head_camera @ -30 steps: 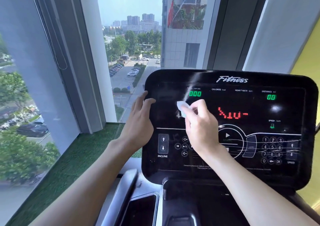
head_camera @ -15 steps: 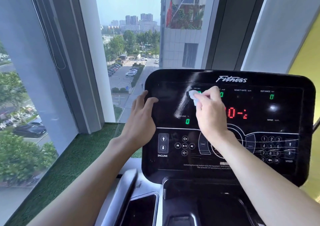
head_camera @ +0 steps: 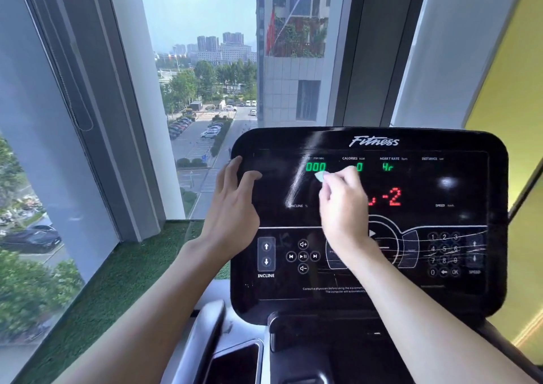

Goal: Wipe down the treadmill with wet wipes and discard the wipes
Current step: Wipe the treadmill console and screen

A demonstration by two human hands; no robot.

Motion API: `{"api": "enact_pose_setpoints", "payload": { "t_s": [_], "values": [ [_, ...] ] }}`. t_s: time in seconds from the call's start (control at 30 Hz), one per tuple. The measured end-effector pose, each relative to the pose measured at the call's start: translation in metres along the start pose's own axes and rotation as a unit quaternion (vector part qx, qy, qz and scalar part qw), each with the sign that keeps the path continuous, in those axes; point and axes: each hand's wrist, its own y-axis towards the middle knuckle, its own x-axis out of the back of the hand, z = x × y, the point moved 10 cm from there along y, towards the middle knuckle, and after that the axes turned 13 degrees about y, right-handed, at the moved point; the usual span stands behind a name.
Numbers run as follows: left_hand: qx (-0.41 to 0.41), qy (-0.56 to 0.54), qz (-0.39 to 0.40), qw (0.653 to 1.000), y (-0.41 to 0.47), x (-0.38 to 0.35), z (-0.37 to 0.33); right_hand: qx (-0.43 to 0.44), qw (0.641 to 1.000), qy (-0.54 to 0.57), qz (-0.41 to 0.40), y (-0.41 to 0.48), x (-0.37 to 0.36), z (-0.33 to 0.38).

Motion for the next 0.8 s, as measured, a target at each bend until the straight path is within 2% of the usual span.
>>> {"api": "enact_pose_setpoints", "payload": {
  "t_s": [0.1,0.17,0.3,0.4,0.47,0.6,0.8],
  "values": [
    [0.007,-0.001,-0.011,1.0,0.0,0.0,-0.001,0.075,0.985,0.061,0.144,-0.012,-0.053,0.049],
    [0.013,-0.012,-0.016,1.0,0.0,0.0,0.002,0.104,0.973,0.092,0.187,-0.026,-0.067,0.073],
    [0.011,-0.026,-0.014,0.999,-0.004,0.001,0.009,0.065,0.985,0.13,0.089,-0.019,-0.035,0.062],
    [0.015,-0.034,-0.015,0.999,-0.008,-0.001,0.014,0.011,0.995,0.096,-0.006,0.001,0.001,0.027],
    [0.023,-0.04,-0.017,0.999,-0.009,-0.002,0.017,-0.007,0.996,0.075,-0.038,0.009,0.014,0.013],
    [0.024,-0.056,-0.014,0.998,-0.008,-0.003,0.019,-0.022,0.995,0.095,-0.013,0.007,0.01,0.016],
    [0.062,-0.097,0.003,0.993,-0.023,0.001,0.031,0.045,0.985,0.149,0.068,-0.023,-0.019,0.055]
  ]
}}
